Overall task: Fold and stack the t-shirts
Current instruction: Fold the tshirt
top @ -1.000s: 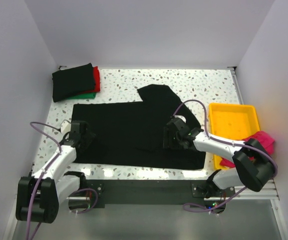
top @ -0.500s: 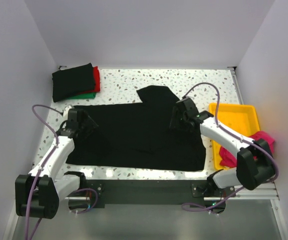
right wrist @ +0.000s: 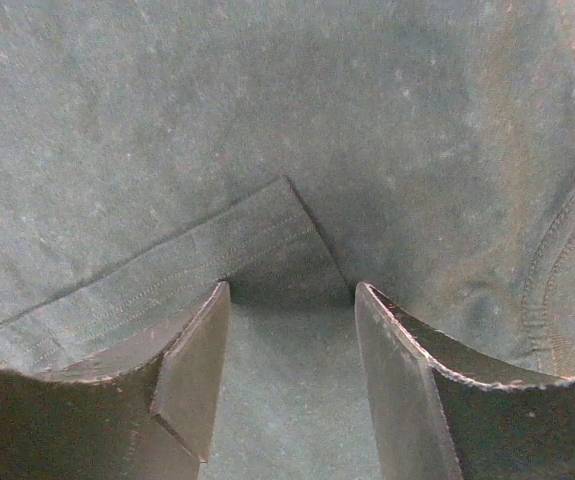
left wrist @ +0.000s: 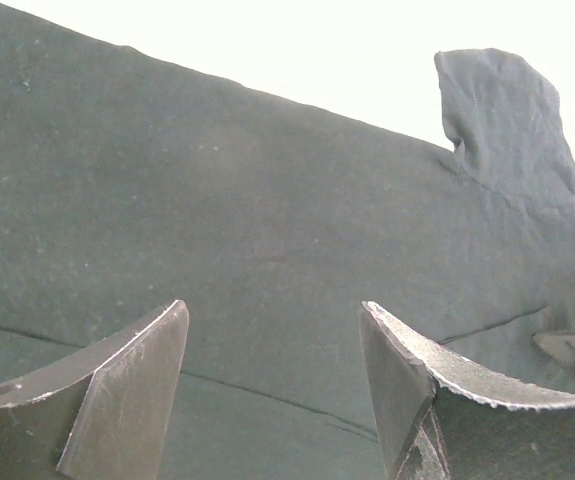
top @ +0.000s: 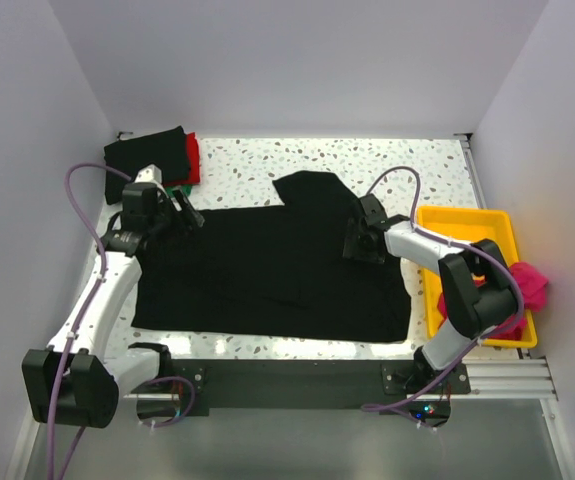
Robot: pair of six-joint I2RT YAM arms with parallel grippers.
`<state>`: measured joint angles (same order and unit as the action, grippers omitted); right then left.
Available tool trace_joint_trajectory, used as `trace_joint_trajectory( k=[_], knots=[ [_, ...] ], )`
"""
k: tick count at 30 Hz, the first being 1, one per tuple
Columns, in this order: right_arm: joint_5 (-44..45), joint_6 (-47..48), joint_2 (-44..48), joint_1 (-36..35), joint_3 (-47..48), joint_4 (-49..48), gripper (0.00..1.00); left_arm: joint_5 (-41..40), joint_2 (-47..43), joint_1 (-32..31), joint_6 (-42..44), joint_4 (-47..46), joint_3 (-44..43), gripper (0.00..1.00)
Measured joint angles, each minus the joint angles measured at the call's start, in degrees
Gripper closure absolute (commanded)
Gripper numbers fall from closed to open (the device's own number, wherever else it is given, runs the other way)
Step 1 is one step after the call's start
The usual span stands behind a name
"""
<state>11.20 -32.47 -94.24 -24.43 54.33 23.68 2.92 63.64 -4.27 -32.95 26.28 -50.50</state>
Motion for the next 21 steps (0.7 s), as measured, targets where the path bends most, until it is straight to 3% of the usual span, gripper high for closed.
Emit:
trace_joint_trajectory(
  k=[3, 21],
  knots=[
    [0.3, 0.3, 0.0, 0.0, 0.0, -0.7, 0.48, 0.6, 0.0, 0.0, 1.4, 0.4, -0.2, 0.26],
    [1.3, 0.6, 0.6, 0.0, 0.0, -0.6, 1.0, 1.6, 0.2, 0.0, 2.7, 1.2, -0.2, 0.26]
  ],
)
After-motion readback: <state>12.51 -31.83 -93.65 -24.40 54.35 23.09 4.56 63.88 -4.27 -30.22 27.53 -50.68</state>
